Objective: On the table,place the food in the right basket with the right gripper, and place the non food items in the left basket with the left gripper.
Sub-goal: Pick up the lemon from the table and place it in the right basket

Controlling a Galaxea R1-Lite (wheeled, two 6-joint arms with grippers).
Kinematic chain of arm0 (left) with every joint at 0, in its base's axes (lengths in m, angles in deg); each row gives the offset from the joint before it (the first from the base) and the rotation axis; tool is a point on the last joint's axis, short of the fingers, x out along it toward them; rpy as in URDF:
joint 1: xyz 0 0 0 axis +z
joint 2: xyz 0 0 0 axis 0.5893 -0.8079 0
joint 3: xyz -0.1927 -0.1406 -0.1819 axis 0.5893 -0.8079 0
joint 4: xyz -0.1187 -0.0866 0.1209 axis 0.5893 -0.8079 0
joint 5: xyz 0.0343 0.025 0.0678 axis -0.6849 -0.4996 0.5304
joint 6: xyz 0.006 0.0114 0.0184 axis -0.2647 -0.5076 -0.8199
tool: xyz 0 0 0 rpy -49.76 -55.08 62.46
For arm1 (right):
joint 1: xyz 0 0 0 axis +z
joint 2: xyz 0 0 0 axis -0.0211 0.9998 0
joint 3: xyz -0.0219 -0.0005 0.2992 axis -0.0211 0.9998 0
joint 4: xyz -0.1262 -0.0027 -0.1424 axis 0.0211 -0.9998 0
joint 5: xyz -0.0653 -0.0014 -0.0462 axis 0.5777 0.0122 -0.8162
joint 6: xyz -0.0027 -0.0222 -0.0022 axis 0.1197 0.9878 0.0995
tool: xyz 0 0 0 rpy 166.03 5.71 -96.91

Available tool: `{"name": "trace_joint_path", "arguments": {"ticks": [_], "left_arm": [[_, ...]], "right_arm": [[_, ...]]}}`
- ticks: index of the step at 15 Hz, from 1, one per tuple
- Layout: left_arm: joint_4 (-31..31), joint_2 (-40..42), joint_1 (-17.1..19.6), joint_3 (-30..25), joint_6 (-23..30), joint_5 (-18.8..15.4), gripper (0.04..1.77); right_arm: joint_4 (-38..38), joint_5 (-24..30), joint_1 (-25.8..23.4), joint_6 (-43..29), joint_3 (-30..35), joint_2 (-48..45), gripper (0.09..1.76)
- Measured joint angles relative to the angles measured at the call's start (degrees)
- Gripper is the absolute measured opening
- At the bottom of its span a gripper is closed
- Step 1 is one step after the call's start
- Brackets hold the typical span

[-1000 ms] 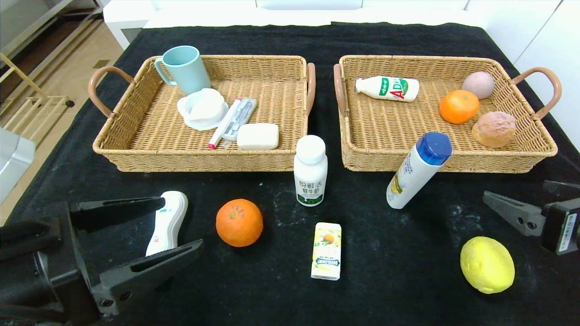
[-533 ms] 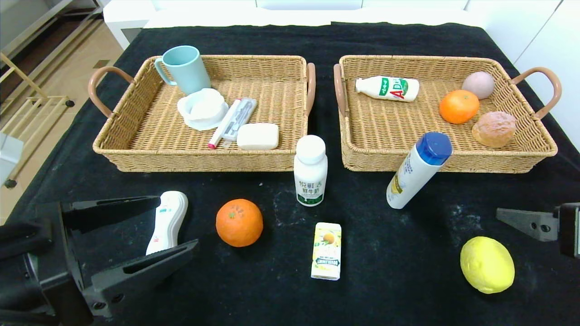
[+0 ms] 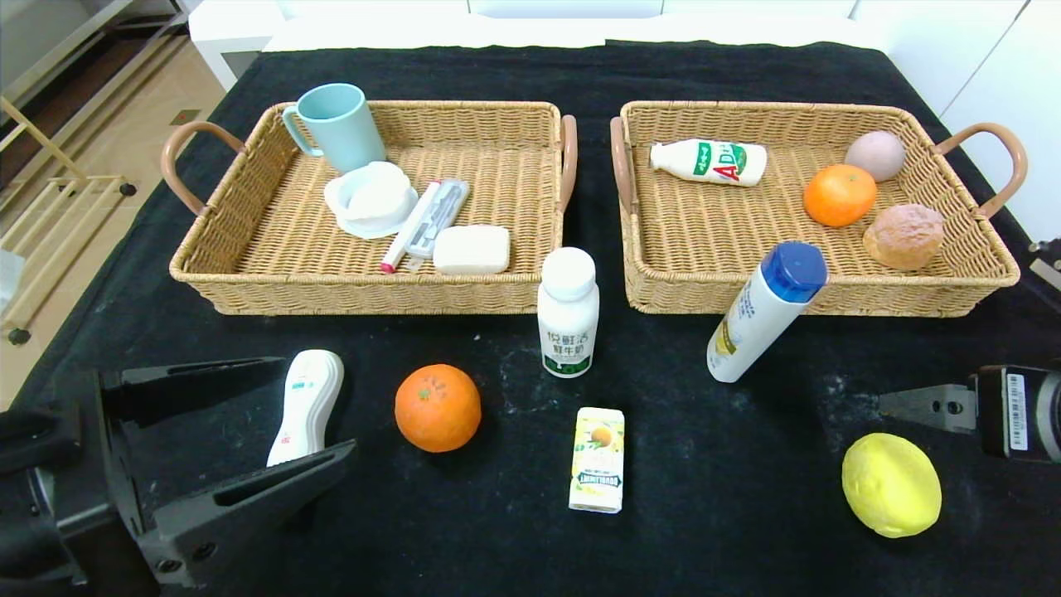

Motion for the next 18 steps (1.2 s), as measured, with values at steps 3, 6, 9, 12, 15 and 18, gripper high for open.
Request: {"name": "trace_joint_path", "arguments": {"ticks": [3,6,9,12,15,18], "left_arm": [[-0.16,0.45,-0.07,0.00,-0.68,-0.01,1.72],[-0.17,0.65,-0.07,-0.07,-0.72,-0.01,1.72],[-0.17,0.72,-0.09,-0.10,-0.72,0.00,1.72],[-0.16,0.80,-0.09,-0.10,-0.71,0.00,1.72],[-0.16,1.13,-0.09,-0.10,-0.71,-0.01,1.72],[-0.17,1.28,-0.09,-0.10,-0.71,0.00,1.72]], "right_arm": [[0.16,0.04,0.13,-0.30,1.79,1.76,1.71],[1.66,0.04,0.28,-0.98,4.00,2.94,1.71],[2.71,0.52,0.77,-1.41,5.49,3.88,1.71],[4.61,0.83,1.05,-3.17,7.00,5.17,1.71],[7.74,0.94,1.35,-4.14,8.72,6.69,1.71],[7.98,0.95,1.41,-4.56,9.09,7.61,1.71]]}}
